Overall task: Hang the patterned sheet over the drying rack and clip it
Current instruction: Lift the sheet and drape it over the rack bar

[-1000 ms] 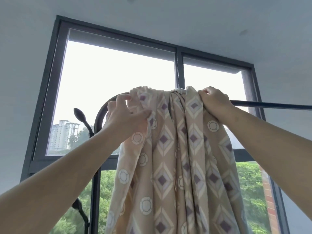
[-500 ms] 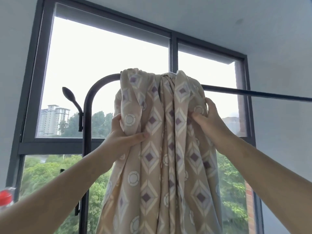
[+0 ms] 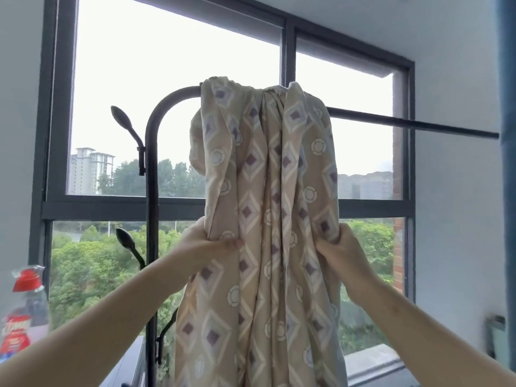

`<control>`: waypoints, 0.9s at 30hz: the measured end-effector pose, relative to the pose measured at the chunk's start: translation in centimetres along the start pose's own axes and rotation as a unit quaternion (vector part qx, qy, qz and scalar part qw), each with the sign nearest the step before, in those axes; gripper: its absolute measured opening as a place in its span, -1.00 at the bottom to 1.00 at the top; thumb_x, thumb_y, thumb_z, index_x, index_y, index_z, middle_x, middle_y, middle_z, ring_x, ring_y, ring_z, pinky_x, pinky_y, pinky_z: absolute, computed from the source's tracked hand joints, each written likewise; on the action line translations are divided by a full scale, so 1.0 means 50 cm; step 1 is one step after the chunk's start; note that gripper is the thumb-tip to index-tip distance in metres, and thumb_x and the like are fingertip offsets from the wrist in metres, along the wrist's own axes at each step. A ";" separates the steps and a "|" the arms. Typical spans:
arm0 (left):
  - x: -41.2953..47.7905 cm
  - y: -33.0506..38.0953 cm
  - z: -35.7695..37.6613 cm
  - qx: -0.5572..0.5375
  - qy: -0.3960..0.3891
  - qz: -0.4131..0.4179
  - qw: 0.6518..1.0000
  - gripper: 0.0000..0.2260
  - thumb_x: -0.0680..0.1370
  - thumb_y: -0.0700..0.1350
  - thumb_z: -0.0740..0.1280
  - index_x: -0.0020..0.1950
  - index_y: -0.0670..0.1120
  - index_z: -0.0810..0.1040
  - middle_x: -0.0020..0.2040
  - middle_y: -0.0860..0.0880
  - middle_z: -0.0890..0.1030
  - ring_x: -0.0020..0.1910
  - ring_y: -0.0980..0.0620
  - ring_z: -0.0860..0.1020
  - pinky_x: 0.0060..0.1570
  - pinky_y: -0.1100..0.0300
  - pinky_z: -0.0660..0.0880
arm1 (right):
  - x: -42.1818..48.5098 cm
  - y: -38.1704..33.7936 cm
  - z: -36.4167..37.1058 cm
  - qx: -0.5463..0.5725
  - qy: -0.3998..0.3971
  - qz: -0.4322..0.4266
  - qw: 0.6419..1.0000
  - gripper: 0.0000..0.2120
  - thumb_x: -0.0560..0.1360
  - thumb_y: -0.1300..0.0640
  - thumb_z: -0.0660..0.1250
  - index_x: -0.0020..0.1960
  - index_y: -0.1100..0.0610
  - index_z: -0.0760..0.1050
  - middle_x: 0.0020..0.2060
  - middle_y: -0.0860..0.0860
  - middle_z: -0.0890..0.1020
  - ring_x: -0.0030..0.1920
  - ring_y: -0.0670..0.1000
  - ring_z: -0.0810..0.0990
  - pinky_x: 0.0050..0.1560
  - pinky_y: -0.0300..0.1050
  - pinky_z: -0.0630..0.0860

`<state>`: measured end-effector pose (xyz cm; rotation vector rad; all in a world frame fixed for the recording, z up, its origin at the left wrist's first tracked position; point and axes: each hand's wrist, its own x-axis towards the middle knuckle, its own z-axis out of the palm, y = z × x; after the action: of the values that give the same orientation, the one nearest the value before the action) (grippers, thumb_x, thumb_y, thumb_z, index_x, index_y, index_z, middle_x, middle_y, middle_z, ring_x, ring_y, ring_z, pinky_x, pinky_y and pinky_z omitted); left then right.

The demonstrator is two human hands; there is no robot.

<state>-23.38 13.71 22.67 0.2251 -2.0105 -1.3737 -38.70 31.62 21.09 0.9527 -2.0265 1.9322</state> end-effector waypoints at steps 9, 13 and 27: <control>-0.008 -0.005 0.012 -0.039 -0.028 -0.028 0.998 -0.78 0.48 -0.20 0.40 0.11 -0.16 0.49 -0.25 -0.09 0.61 -0.46 0.09 0.59 -0.56 0.28 0.45 | -0.039 -0.005 -0.016 0.104 -0.202 0.060 0.972 -0.42 0.19 -0.22 0.32 0.13 0.03 0.52 -0.05 -0.03 0.67 -0.03 -0.01 0.64 -0.07 -0.20 0.55; -0.002 -0.025 0.015 -0.011 -0.135 -0.049 0.990 -0.43 0.30 -0.24 0.52 0.23 -0.03 0.38 0.00 -0.09 0.63 -0.12 0.04 0.66 -0.21 0.21 0.59 | -0.046 0.013 -0.010 0.105 -0.291 0.068 0.948 -0.62 0.27 -0.04 0.37 0.04 -0.17 0.36 0.01 -0.12 0.60 -0.01 -0.12 0.61 -0.07 -0.29 0.55; 0.045 0.015 0.017 -0.090 -0.119 -0.098 0.984 -0.92 0.49 -0.29 0.33 -0.07 -0.21 0.61 -0.20 -0.11 0.69 -0.26 -0.01 0.67 -0.22 0.17 0.63 | 0.009 -0.012 0.003 0.138 -0.200 0.109 0.964 -0.82 0.40 0.42 0.37 -0.13 0.17 0.62 -0.22 0.11 0.71 -0.22 0.13 0.68 -0.10 0.02 0.62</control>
<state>-25.44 13.53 24.14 0.1875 -2.0831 -1.7688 -38.68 31.36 21.83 1.3286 -2.1828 2.3462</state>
